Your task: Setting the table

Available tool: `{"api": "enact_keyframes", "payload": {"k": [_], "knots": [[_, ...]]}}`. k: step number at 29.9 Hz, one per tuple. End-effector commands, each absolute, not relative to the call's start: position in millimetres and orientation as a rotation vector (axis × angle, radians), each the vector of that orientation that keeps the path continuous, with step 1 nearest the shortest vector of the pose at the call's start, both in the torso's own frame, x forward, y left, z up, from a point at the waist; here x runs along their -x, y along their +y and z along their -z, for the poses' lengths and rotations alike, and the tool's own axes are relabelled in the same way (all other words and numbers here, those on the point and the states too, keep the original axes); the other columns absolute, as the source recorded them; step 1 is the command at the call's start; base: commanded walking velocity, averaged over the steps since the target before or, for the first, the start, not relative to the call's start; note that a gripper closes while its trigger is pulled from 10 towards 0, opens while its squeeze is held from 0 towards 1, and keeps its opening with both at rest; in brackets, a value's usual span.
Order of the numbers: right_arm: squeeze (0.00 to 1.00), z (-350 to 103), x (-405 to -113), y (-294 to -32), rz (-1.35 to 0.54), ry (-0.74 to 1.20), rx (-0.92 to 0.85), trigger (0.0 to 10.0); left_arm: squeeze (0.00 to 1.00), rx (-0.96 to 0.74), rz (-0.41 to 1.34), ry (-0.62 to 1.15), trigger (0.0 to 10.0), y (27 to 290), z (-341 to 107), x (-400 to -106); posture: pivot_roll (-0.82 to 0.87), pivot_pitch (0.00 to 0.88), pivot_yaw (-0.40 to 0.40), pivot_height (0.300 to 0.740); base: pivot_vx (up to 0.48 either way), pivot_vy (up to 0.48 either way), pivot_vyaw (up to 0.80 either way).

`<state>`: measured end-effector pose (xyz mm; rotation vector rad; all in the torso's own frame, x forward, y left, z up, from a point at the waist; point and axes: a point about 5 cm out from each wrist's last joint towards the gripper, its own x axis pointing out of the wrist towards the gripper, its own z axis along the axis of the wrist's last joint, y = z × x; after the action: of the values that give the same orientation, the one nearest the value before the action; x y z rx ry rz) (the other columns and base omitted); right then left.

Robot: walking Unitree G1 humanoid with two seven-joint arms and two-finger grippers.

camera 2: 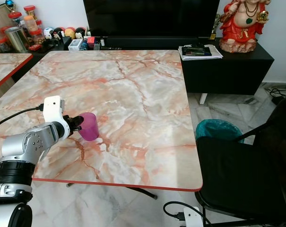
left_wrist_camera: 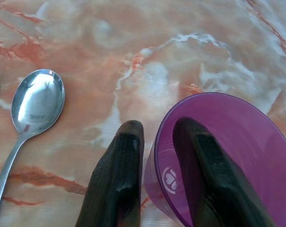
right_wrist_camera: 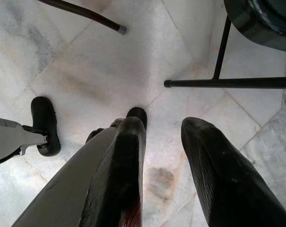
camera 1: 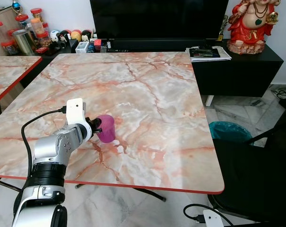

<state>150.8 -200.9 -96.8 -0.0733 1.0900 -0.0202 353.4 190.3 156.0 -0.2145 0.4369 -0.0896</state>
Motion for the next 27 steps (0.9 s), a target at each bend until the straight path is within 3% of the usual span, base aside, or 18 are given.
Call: {"api": "enact_keyframes", "payload": {"k": [1, 17, 19, 21, 22, 23, 24, 27], "knots": [[0.0, 96.2, -153.5, -198.7, 0.02, 1.086, 0.065, 10.0, 0.0, 0.198, 0.081, 0.432, 0.0, 191.8, -158.6, -355.2, -0.03, 0.027, 0.057, 0.74, 0.0, 0.0, 0.0], [0.0, 96.1, -153.8, -198.9, 0.018, 1.086, 0.068, 10.0, 0.0, 0.183, 0.058, 0.382, 0.0, 192.8, -165.2, -355.8, -0.03, 0.027, 0.054, 0.74, 0.0, 0.0, 0.0], [0.0, 96.1, -153.7, -198.9, 0.018, 1.086, 0.067, 10.0, 0.0, 0.184, 0.051, 0.344, 0.0, 193.4, -168.9, -356.5, -0.03, 0.027, 0.054, 0.74, 0.0, 0.0, 0.0], [0.0, 96.1, -153.6, -199.0, 0.018, 1.086, 0.067, 10.0, 0.0, 0.205, 0.059, 0.185, 0.0, 193.8, -188.5, -359.5, -0.03, 0.027, 0.052, 0.74, 0.0, 0.0, 0.0], [0.0, 96.1, -153.6, -199.1, 0.018, 1.087, 0.067, 10.0, 0.0, 0.208, 0.059, 0.086, 2.3, 193.9, -201.5, -360.4, -0.03, 0.027, 0.052, 0.74, 0.0, 0.0, 0.0], [0.0, 96.1, -153.6, -199.2, 0.018, 1.087, 0.068, 10.0, 0.0, 0.218, 0.051, -0.003, 5.6, 194.4, -213.2, -360.5, -0.03, 0.026, 0.05, 0.74, 0.0, 0.0, 0.0], [0.0, 96.0, -153.7, -199.4, 0.017, 1.087, 0.069, 10.0, 0.0, 0.205, 0.023, -0.136, 10.0, 195.4, -230.1, -359.2, -0.03, 0.023, 0.05, 0.74, 0.0, 0.0, 0.0], [0.0, 96.0, -153.8, -199.6, 0.018, 1.086, 0.068, 10.0, 0.0, 0.138, -0.014, -0.226, 10.0, 193.7, -239.4, -357.2, -0.03, 0.024, 0.05, 0.74, 0.0, 0.0, 0.0]]}}
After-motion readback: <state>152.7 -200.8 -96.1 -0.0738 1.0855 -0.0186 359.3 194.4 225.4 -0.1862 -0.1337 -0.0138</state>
